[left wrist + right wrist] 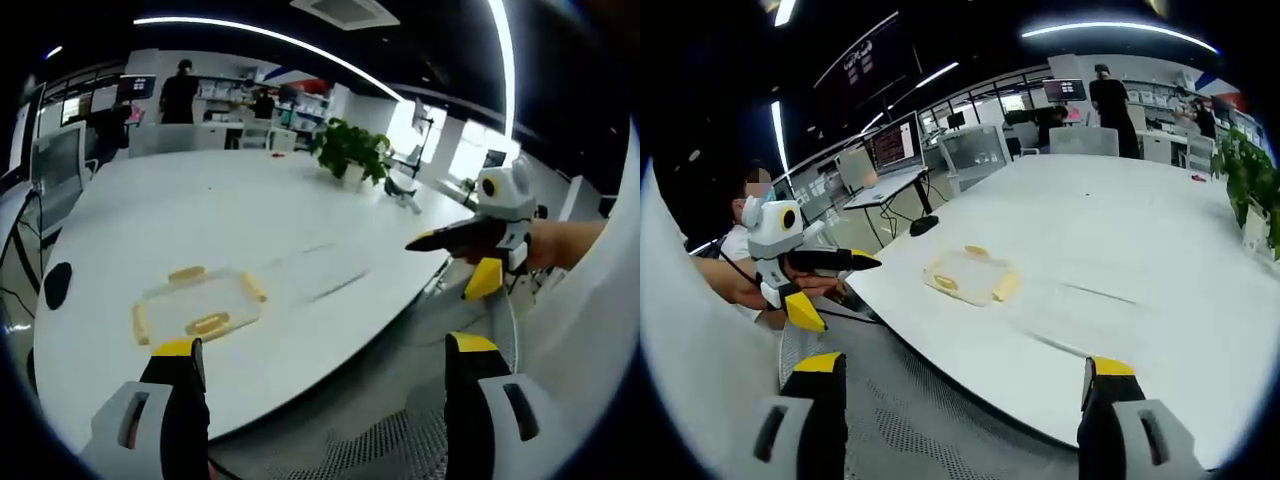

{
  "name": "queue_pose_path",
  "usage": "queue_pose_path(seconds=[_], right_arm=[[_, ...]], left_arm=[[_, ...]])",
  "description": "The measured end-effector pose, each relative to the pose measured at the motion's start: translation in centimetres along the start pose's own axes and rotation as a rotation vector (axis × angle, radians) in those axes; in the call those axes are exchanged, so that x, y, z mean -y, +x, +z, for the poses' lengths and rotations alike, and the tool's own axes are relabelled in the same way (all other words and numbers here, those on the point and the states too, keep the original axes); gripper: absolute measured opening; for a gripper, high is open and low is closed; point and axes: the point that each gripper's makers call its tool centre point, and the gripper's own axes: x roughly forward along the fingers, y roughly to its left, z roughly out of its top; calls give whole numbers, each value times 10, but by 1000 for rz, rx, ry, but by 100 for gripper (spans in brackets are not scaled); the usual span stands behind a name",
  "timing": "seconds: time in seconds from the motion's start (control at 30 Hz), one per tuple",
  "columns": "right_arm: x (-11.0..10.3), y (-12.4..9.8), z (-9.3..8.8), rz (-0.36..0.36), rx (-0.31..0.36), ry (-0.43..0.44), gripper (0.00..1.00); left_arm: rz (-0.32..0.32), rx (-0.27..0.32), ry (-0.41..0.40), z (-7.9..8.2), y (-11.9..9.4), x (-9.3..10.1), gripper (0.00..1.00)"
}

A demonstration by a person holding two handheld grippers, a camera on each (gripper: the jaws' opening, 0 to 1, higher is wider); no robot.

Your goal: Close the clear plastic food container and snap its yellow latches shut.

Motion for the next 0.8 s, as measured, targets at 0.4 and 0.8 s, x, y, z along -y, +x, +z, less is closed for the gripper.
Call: queue_pose_path(seconds=[0.4,0.8], right_arm=[[0,0,0,1,-1,-1,99],[1,1,0,2,0,1,99]], left_arm=[[2,2,3,0,0,0,99],[-1,4,13,0,1,1,99]])
